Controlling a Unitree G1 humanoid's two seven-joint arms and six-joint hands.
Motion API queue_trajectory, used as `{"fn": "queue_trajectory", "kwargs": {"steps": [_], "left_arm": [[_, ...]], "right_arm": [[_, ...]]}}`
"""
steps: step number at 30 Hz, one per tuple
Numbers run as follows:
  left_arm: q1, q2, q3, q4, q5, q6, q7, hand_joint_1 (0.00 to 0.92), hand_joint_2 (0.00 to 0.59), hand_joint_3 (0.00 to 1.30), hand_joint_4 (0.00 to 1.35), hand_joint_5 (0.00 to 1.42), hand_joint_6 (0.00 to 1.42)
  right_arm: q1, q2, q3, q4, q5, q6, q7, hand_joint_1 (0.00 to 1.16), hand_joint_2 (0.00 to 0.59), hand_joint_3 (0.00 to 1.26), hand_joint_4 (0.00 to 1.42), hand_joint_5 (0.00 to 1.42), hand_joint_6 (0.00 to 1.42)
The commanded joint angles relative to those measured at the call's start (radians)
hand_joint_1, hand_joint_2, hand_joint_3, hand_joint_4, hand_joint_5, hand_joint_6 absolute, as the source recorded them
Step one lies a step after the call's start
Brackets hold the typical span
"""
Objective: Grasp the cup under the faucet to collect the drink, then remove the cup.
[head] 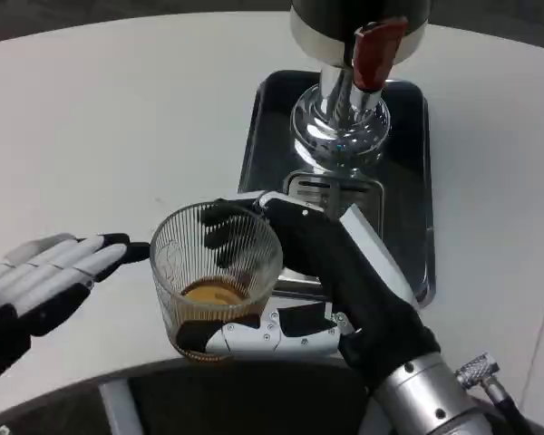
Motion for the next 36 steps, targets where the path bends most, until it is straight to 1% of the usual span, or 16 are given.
{"fn": "queue_trajectory", "kwargs": {"steps": [1, 10, 15, 21, 26, 36], "left_arm": [[0.031, 0.026, -0.005, -0.030, -0.034, -0.095, -0.053, 0.000, 0.062, 0.09, 0.00, 0.02, 0.00], [0.019, 0.031, -0.009, -0.038, -0.058, -0.103, -0.069, 0.000, 0.063, 0.09, 0.00, 0.01, 0.00], [0.000, 0.025, -0.034, -0.048, -0.041, -0.069, -0.060, 0.000, 0.063, 0.09, 0.00, 0.00, 0.00], [-0.044, 0.021, -0.065, -0.054, -0.008, -0.024, -0.042, 0.000, 0.063, 0.09, 0.00, 0.00, 0.00], [-0.074, 0.017, -0.097, -0.061, 0.018, -0.006, -0.039, 0.000, 0.063, 0.09, 0.00, 0.00, 0.00], [-0.096, 0.014, -0.128, -0.068, 0.046, -0.002, -0.039, 0.000, 0.063, 0.09, 0.00, 0.00, 0.00]], "right_arm": [[0.006, -0.009, -0.011, -0.059, 0.026, 0.012, 0.023, 1.03, 0.169, 0.56, 0.64, 0.74, 0.68], [0.035, -0.049, -0.071, -0.134, 0.047, 0.043, 0.056, 1.02, 0.173, 0.57, 0.65, 0.74, 0.69], [0.062, -0.074, -0.110, -0.172, 0.061, 0.053, 0.064, 1.02, 0.174, 0.57, 0.65, 0.74, 0.69], [0.098, -0.090, -0.140, -0.207, 0.078, 0.054, 0.072, 1.02, 0.174, 0.57, 0.65, 0.74, 0.69], [0.145, -0.119, -0.179, -0.269, 0.099, 0.073, 0.086, 1.02, 0.174, 0.57, 0.65, 0.74, 0.70], [0.183, -0.144, -0.213, -0.321, 0.121, 0.090, 0.092, 1.02, 0.174, 0.57, 0.65, 0.75, 0.70]]}}
